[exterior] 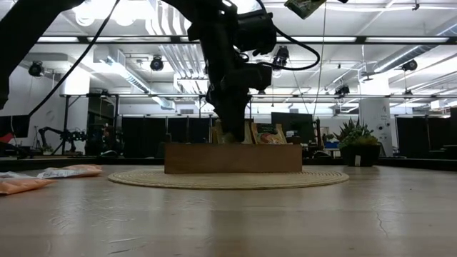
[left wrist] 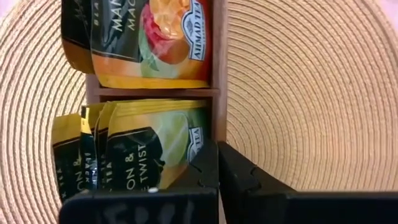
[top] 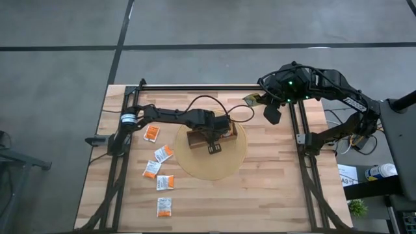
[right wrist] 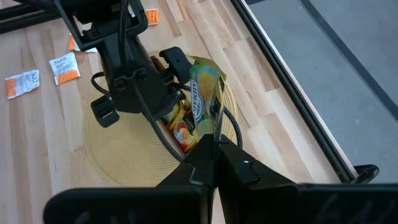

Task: Pick & Place Tea
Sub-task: Put the yellow tea bag into the middle section of the wooden organizer

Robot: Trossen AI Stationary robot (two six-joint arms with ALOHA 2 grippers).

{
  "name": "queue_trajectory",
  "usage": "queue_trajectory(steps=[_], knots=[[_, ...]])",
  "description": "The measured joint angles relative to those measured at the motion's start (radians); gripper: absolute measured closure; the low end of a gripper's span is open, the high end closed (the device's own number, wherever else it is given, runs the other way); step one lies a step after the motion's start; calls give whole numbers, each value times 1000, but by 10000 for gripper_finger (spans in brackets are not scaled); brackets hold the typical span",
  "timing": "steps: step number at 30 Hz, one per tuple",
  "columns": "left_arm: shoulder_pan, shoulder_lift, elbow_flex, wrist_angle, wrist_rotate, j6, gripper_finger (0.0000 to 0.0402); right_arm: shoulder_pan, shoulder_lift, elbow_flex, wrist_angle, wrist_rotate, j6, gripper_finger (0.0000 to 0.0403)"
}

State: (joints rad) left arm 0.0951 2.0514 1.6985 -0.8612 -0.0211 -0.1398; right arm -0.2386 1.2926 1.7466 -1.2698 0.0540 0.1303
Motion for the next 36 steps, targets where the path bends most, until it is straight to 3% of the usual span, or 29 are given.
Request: queue_trajectory(steps=[10, 16, 23, 30, 36], knots=[[0, -17, 32, -60, 0, 3, 401, 0, 0, 0, 1, -2, 0, 394], [0, -106, 32, -67, -6, -45, 401, 0, 1, 0, 0, -9, -3, 394], [5, -221, 24, -65, -109, -70, 401, 14, 44, -1, 6, -84, -33, 394], [11, -308, -40, -27, -142, -86, 401, 51, 132, -2, 23, -92, -115, 394], [12, -403, -165, 17, -165, -136, 401, 58, 184, -2, 23, -90, -144, 394]])
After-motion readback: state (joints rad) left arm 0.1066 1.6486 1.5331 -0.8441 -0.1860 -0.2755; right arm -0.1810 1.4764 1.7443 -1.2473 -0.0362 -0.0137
